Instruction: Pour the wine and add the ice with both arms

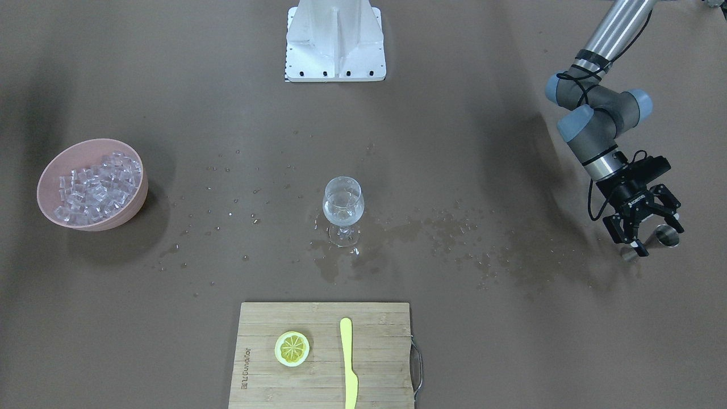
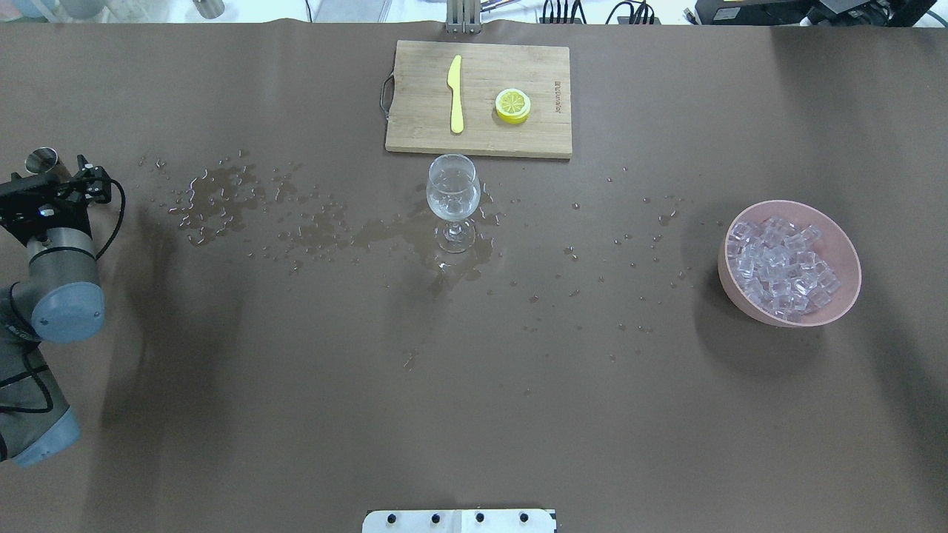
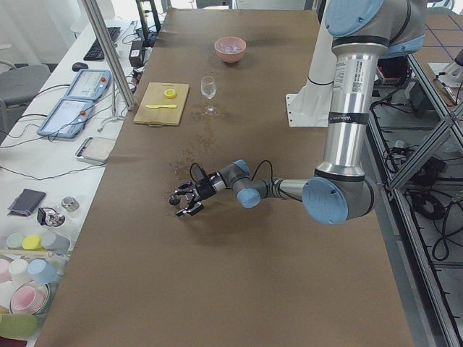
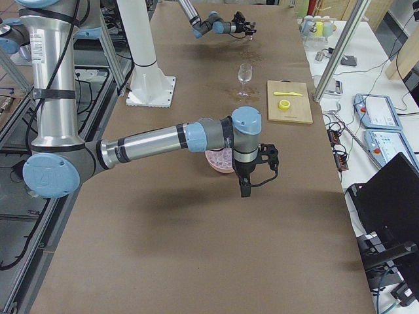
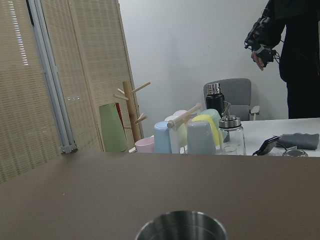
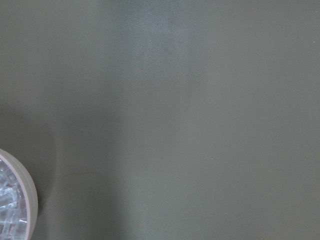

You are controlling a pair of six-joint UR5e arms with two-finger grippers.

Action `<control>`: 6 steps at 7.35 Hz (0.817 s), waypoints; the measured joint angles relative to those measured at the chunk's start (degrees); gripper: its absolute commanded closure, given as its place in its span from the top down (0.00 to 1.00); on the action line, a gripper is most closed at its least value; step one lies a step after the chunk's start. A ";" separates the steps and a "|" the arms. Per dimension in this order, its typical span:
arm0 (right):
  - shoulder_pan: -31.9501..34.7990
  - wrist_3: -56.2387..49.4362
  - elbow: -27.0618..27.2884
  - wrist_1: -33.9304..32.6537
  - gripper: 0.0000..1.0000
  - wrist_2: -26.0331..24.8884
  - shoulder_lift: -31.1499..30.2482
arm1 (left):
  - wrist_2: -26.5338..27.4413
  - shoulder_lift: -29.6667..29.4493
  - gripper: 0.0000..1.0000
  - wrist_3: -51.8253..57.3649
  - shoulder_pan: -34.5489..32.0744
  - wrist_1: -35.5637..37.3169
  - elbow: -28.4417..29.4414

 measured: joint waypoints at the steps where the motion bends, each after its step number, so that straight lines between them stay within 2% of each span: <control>1: 0.00 0.00 0.00 0.02 1.00 0.01 0.00 | -0.05 -0.02 0.95 -0.02 0.12 -0.47 0.15; 6: 0.00 0.00 0.00 0.02 1.00 0.01 0.13 | 0.01 -0.11 0.69 0.01 0.24 -6.60 3.18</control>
